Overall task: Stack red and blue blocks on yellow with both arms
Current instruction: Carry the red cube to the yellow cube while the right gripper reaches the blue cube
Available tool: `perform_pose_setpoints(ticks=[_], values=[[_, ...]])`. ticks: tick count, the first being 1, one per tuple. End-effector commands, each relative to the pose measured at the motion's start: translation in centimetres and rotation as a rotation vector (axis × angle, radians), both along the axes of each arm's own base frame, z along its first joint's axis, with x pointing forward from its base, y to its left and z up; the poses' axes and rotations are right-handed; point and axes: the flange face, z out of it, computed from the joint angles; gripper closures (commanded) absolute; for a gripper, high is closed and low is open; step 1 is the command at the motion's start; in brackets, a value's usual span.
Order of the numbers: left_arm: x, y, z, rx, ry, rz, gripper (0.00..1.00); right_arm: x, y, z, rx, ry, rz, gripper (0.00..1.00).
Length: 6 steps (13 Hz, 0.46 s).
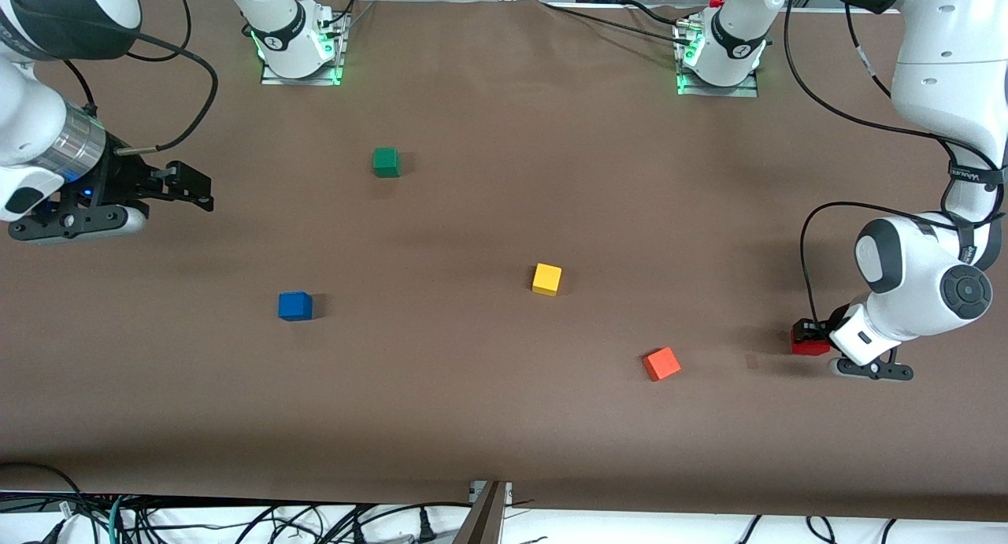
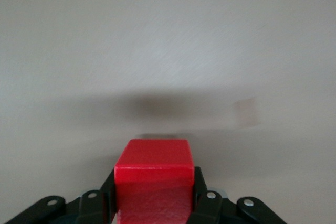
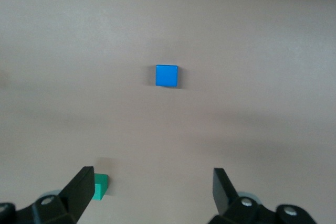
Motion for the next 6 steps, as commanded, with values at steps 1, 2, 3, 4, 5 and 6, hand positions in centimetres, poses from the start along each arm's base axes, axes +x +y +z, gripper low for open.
perform_pose_setpoints(ticks=[1,2,3,4,5,6], values=[[1.5,-7.2,4.2,-0.004,-0.007,0.005,1.0,1.3,-0.4,-2.2,-0.008,0.036,0.007,0.01],[1.9,-10.4,5.1,-0.006,-0.009,-0.011,1.0,1.7,-0.3,-3.2,-0.012,0.051,0.008,0.0],[1.8,-14.0,5.7,-0.009,-0.01,-0.052,1.0,2.0,-0.4,-4.3,-0.017,0.069,0.005,0.01],[1.4,-17.9,5.9,-0.01,-0.011,-0.07,1.0,2.1,-0.5,-4.8,-0.018,0.076,0.003,0.0],[0.8,-22.1,6.6,-0.013,-0.02,-0.046,1.0,2.2,-0.8,-5.0,-0.02,0.079,-0.001,0.01],[-0.2,-27.1,6.9,-0.017,-0.023,-0.039,1.0,2.7,-1.0,-6.8,-0.027,0.108,-0.005,0.01]])
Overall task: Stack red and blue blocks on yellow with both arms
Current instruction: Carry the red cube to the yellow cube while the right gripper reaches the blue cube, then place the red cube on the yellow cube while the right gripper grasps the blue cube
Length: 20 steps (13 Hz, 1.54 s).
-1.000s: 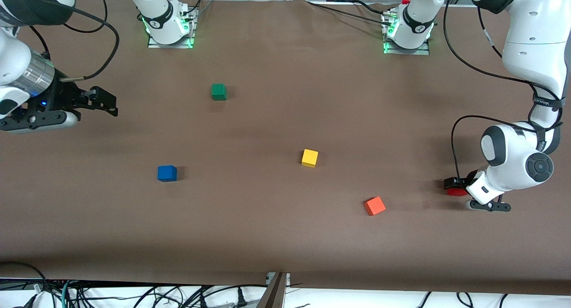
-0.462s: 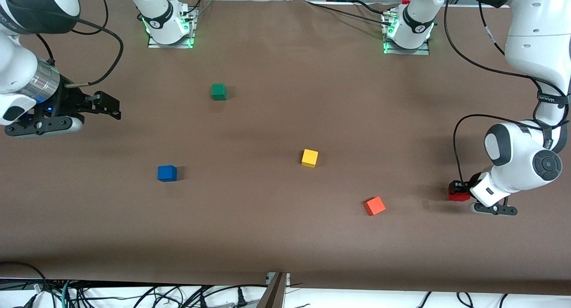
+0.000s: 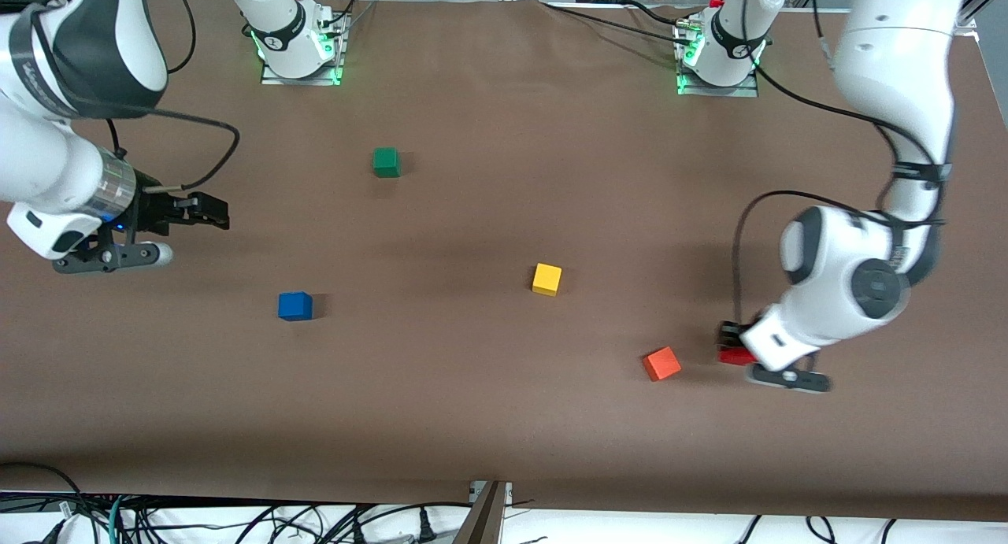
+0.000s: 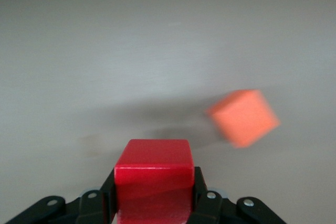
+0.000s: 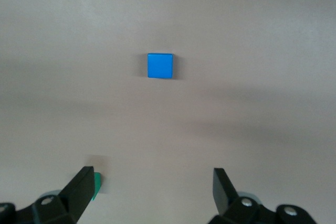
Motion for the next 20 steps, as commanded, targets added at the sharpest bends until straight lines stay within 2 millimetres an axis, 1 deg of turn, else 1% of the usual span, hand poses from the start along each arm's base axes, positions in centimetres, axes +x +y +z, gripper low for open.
perform_pose_setpoints(ticks=[1,2,3,4,5,7,8,9,10,11,12,13,14,15,16,17,20], values=[[-2.7,-11.6,1.5,0.005,-0.002,-0.006,1.0,1.0,-1.5,-1.5,-0.01,0.025,-0.007,0.0],[-4.2,-15.3,1.1,0.004,0.005,-0.027,1.0,1.2,-2.0,-2.2,-0.003,0.036,-0.018,0.01],[-5.7,-18.7,0.6,0.004,0.013,-0.044,1.0,1.5,-1.8,-3.6,0.003,0.053,-0.013,0.0],[-7.5,-22.0,-0.3,0.008,0.026,-0.055,1.0,2.3,-0.9,-5.8,0.0,0.056,0.0,0.01],[-8.8,-24.3,-0.7,0.008,0.031,-0.052,1.0,3.1,0.1,-8.2,0.0,0.036,0.009,0.01],[-10.2,-26.6,-1.0,0.008,0.036,-0.063,1.0,4.6,1.0,-14.0,-0.004,0.024,0.009,0.01],[-10.5,-26.9,-1.1,0.01,0.037,-0.07,1.0,5.0,1.6,-16.5,0.004,0.026,0.006,0.01],[-10.8,-27.4,-1.5,0.013,0.042,-0.078,1.0,5.4,2.1,-18.7,0.026,0.015,-0.008,0.01],[-11.2,-27.9,-2.0,0.015,0.048,-0.085,1.0,5.6,2.2,-21.0,0.031,0.013,-0.015,0.01],[-11.3,-27.9,-2.7,0.02,0.056,-0.077,1.0,5.7,2.4,-22.7,0.029,-0.003,-0.018,0.01],[-11.3,-27.9,-2.9,0.022,0.059,-0.06,1.0,5.5,2.7,-24.4,0.026,-0.013,-0.015,0.02],[-11.8,-28.5,-3.5,0.026,0.069,-0.059,1.0,5.2,3.3,-25.6,0.024,-0.033,-0.011,0.02],[-11.9,-28.7,-3.7,0.027,0.07,-0.062,1.0,4.8,3.7,-26.8,0.024,-0.056,-0.006,0.04],[-12.0,-28.6,-4.1,0.03,0.075,-0.062,1.0,4.4,3.7,-27.9,0.022,-0.07,-0.007,0.07],[-12.0,-28.6,-4.4,0.031,0.08,-0.061,1.0,4.0,3.5,-28.6,0.02,-0.075,-0.009,0.12],[-12.0,-28.7,-4.8,0.032,0.083,-0.061,1.0,3.9,3.5,-28.9,0.019,-0.072,-0.01,0.15],[-12.6,-29.6,-4.9,0.034,0.082,-0.072,1.0,3.8,3.2,-29.5,0.017,-0.062,-0.013,0.42]])
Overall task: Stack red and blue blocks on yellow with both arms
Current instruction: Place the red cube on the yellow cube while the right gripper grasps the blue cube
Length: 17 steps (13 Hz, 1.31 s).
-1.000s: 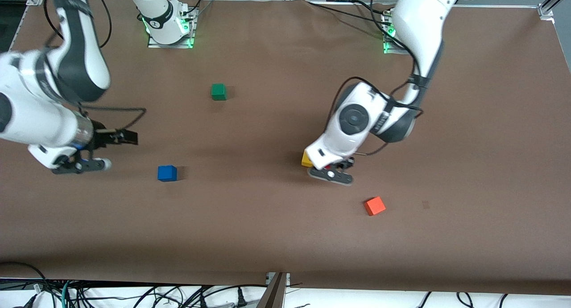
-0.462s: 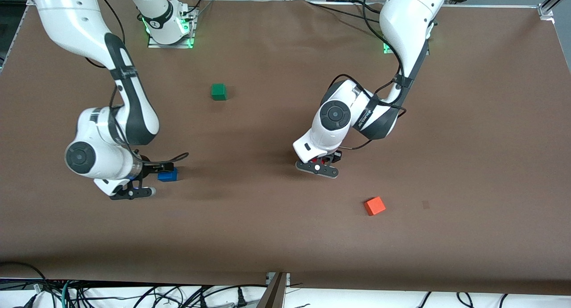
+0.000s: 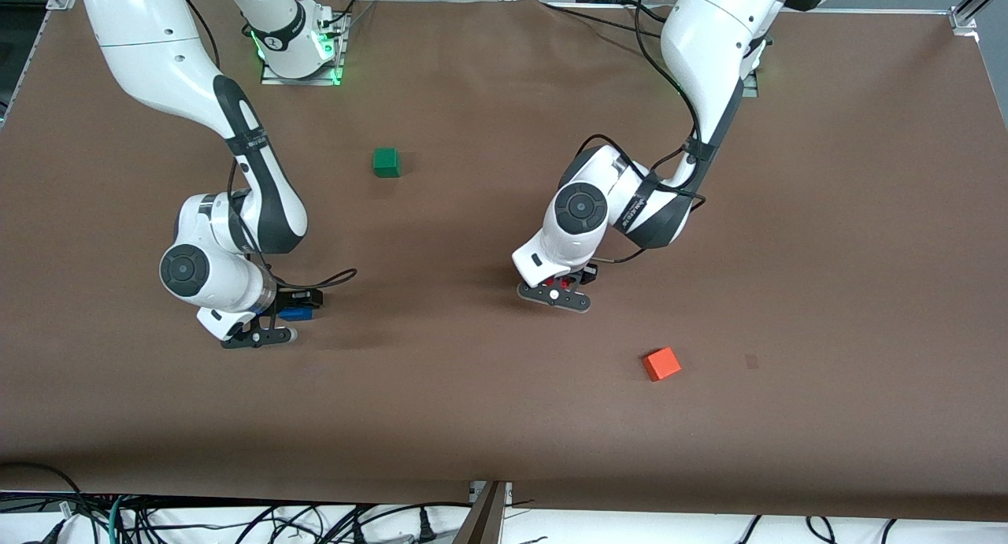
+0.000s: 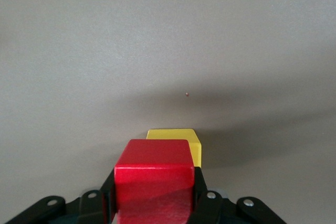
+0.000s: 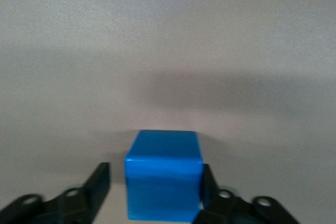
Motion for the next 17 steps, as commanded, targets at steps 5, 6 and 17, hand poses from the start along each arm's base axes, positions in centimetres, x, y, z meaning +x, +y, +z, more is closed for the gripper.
perform_pose_setpoints(ticks=[5,6,17], values=[[-1.2,-2.2,-0.3,0.018,-0.001,-0.004,1.0,1.0,0.5,3.2,0.022,-0.023,0.0,0.58],[-1.3,-2.2,-0.3,0.021,-0.004,-0.008,1.0,1.5,0.7,4.4,0.025,-0.016,0.003,0.58],[7.6,8.6,17.1,0.017,0.035,0.177,0.0,2.1,16.1,14.5,0.189,0.009,-0.236,0.57]])
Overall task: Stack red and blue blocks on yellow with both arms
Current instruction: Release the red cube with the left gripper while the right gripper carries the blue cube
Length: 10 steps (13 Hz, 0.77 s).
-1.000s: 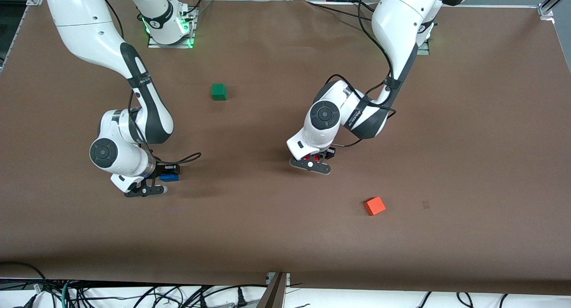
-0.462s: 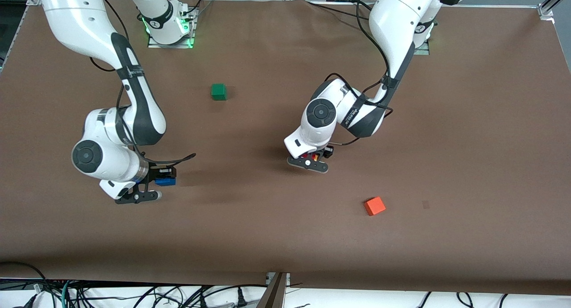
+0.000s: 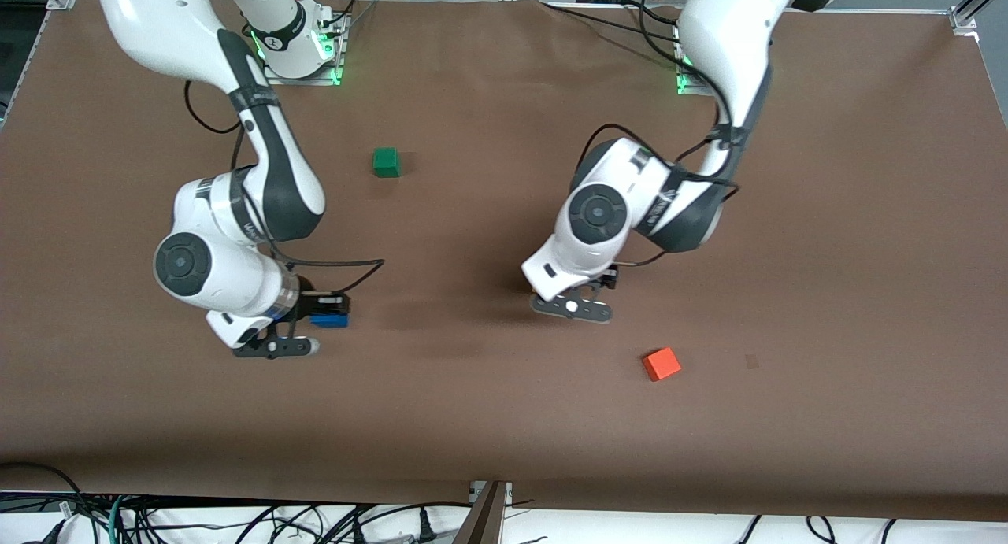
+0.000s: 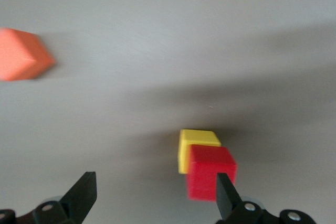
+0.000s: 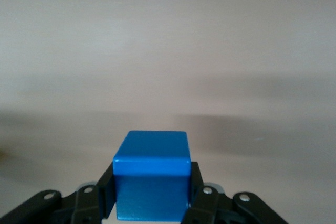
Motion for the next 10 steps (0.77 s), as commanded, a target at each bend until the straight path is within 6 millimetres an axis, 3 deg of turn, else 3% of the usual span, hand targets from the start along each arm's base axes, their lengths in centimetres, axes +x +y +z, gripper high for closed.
perform_pose_setpoints(ticks=[1,4,6,8,10], values=[[3.4,8.4,9.1,-0.034,-0.037,0.121,0.0,-1.2,6.7,2.4,0.051,0.015,-0.124,0.57],[6.0,20.6,16.1,-0.057,-0.13,0.287,0.0,-3.6,16.7,3.4,0.06,0.0,-0.222,0.57],[6.4,28.7,19.3,-0.075,-0.169,0.398,0.0,-6.0,22.8,3.7,0.02,-0.046,-0.24,0.57],[6.0,34.4,21.7,-0.073,-0.199,0.474,0.0,-8.8,27.8,2.5,-0.004,-0.082,-0.224,0.57],[4.6,38.7,23.1,-0.056,-0.155,0.532,0.0,-10.5,31.3,1.3,0.019,-0.15,-0.234,0.56]])
